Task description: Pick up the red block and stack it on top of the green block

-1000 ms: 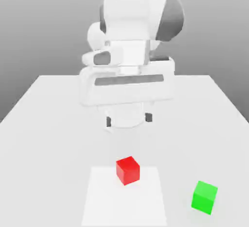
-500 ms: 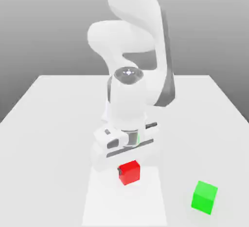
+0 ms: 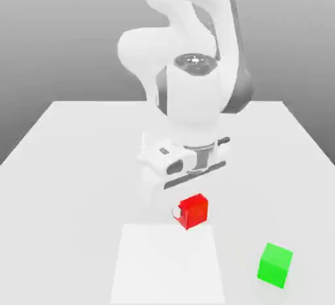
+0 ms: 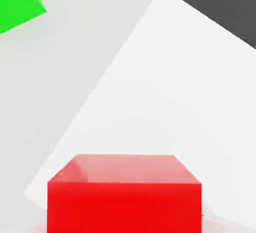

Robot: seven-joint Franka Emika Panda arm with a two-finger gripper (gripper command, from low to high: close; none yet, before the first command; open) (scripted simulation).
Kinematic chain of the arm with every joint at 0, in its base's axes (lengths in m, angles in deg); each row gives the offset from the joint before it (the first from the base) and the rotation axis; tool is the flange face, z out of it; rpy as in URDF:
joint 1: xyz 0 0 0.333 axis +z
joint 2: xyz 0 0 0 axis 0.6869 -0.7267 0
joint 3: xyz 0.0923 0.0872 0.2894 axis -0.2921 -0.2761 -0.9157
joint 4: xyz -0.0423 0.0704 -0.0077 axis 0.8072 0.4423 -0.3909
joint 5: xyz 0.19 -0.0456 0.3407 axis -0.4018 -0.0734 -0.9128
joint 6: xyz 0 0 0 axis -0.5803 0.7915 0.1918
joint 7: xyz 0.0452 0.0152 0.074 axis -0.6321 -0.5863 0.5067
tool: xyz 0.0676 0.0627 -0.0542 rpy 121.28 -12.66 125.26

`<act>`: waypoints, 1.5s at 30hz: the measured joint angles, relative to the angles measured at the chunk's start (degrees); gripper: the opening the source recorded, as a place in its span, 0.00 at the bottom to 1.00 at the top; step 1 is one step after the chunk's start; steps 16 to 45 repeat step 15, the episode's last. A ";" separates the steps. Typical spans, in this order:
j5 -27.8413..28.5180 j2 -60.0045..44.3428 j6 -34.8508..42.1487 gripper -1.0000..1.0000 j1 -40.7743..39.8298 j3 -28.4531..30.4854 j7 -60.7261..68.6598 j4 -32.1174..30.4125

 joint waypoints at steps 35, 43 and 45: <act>1.51 -15.13 -1.13 1.00 8.29 -4.25 1.69 13.91; 1.51 -15.13 -1.13 1.00 8.29 -4.25 1.69 13.91; 1.51 -15.13 -1.13 1.00 8.29 -4.25 1.69 13.91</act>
